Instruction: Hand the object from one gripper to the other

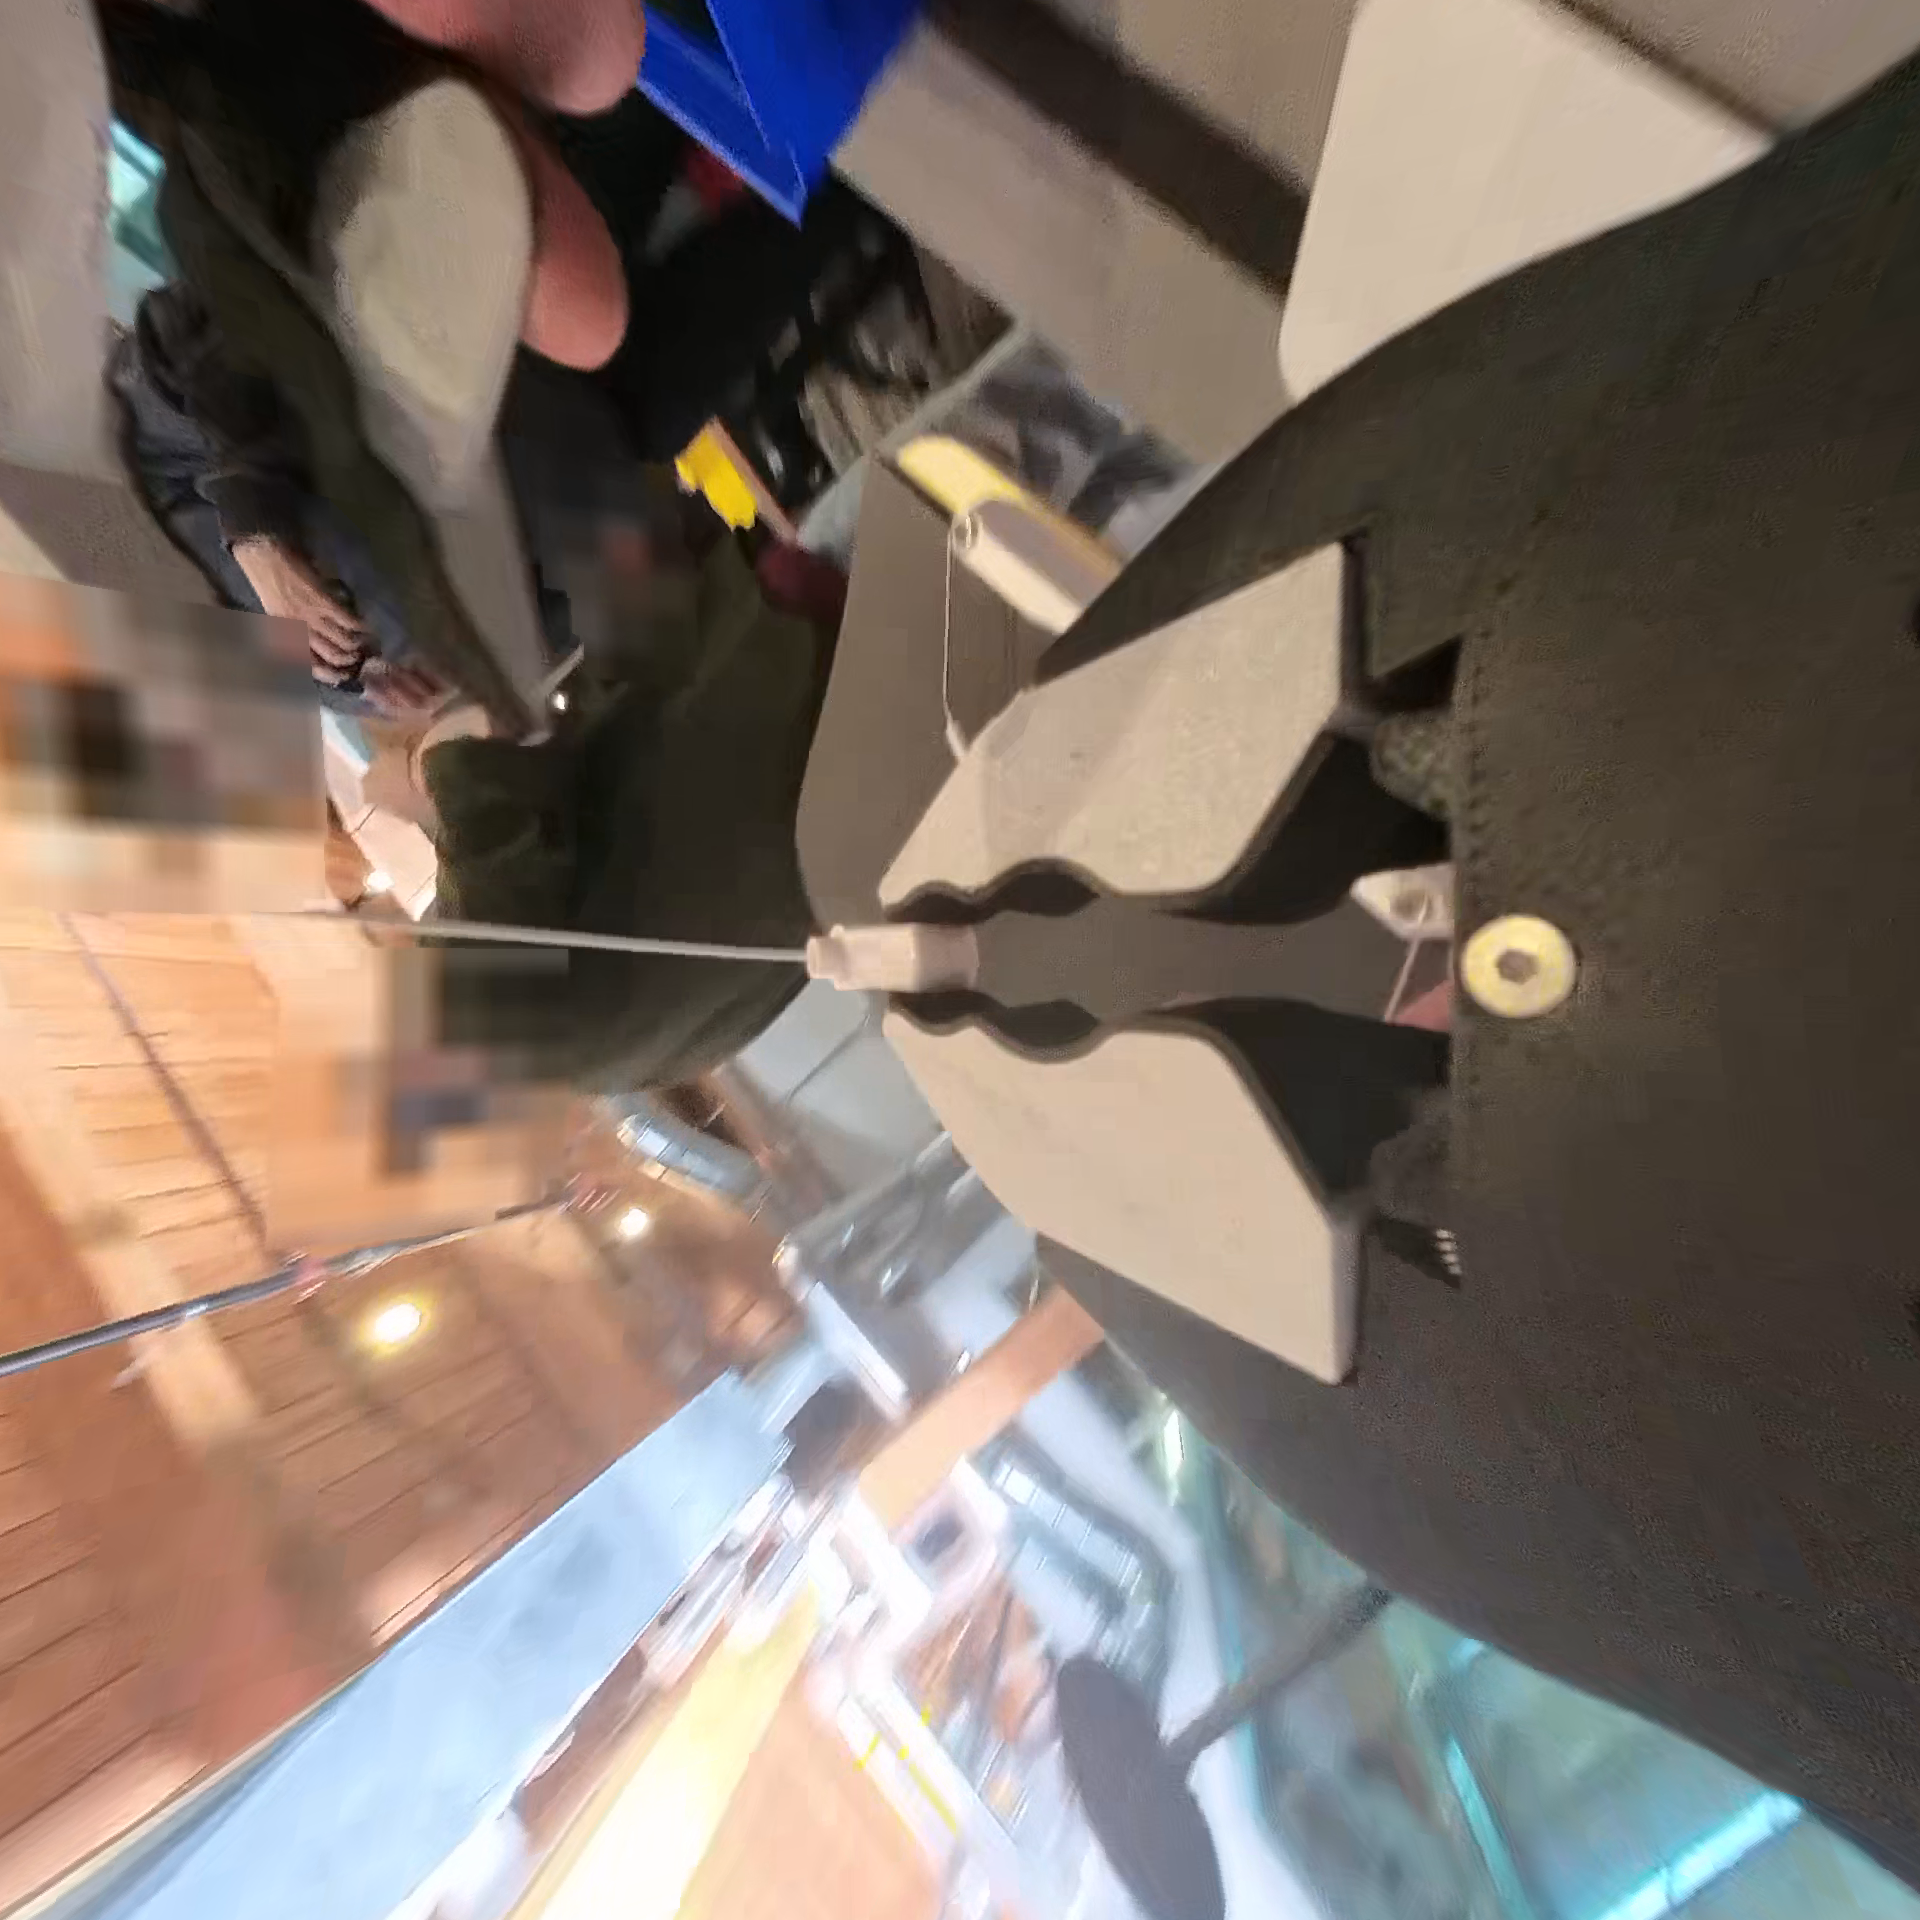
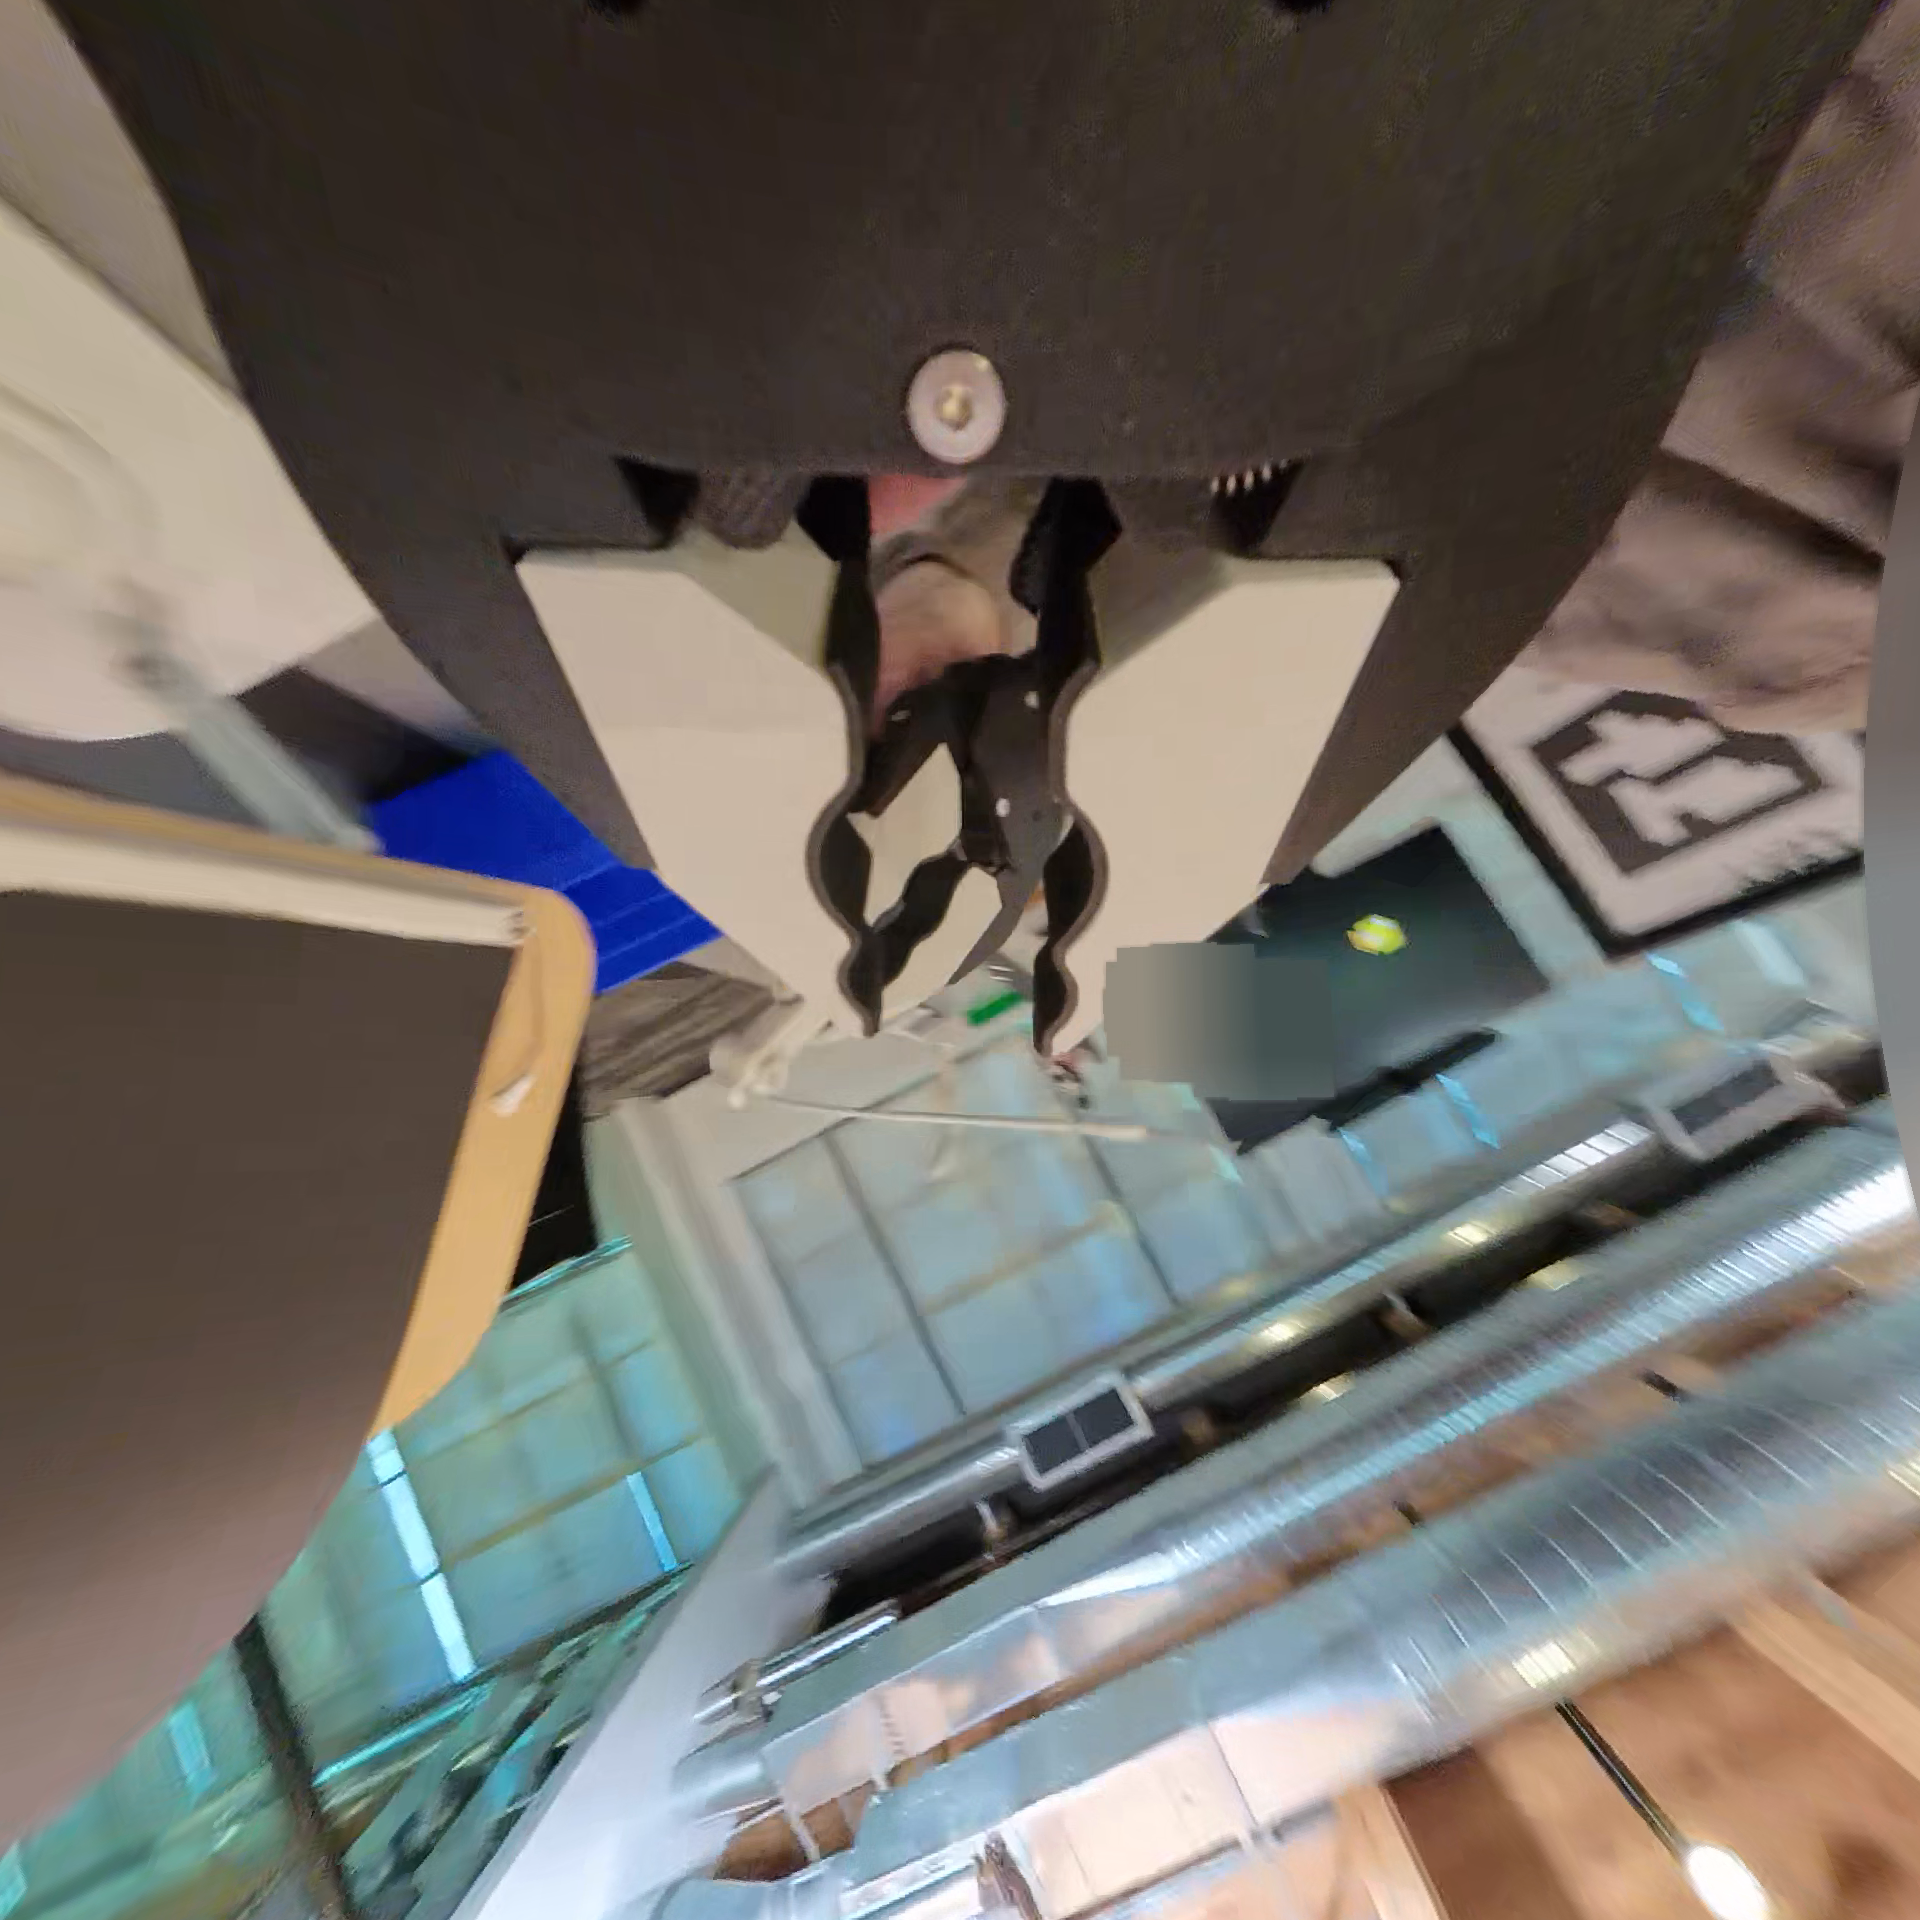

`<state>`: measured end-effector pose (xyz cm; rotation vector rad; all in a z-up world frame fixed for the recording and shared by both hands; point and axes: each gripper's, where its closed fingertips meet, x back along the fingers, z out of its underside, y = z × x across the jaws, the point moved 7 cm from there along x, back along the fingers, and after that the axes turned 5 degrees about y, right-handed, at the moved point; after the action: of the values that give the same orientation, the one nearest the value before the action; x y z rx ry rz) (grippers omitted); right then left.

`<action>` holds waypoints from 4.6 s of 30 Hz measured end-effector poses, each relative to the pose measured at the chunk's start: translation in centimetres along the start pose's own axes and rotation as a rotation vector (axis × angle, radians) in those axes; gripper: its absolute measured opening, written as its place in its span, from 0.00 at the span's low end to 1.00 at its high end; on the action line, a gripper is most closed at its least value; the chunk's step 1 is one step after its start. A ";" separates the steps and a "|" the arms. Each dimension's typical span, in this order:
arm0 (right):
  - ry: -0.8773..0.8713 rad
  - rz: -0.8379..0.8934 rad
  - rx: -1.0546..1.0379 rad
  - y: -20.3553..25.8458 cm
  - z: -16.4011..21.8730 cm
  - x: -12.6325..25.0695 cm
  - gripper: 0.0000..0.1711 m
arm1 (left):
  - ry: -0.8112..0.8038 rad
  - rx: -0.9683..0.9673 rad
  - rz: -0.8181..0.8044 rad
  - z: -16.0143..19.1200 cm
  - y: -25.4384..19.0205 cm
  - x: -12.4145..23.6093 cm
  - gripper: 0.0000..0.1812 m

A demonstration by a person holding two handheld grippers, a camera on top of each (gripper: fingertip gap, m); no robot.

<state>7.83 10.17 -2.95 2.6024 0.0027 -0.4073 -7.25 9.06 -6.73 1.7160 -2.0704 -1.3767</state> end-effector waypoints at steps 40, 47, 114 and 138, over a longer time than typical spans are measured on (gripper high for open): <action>-0.010 -0.110 0.384 1.9 1.2 0.2 0.00 | -0.141 -0.026 0.330 -2.5 -0.9 1.2 0.07; -0.011 -0.017 0.523 1.2 1.4 0.3 0.00 | -0.051 0.139 0.572 -3.3 -2.3 1.2 0.07; 0.681 0.081 0.649 -0.7 4.8 2.5 0.00 | 0.102 -0.269 0.730 -2.0 -3.6 2.4 0.07; 0.096 0.023 0.454 -2.1 0.9 2.4 0.00 | 0.032 0.440 0.938 -1.2 -3.2 1.1 0.07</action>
<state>9.71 11.40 -5.39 3.0635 -0.0973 -0.3007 -4.56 7.66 -8.71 0.5913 -2.7132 -0.6202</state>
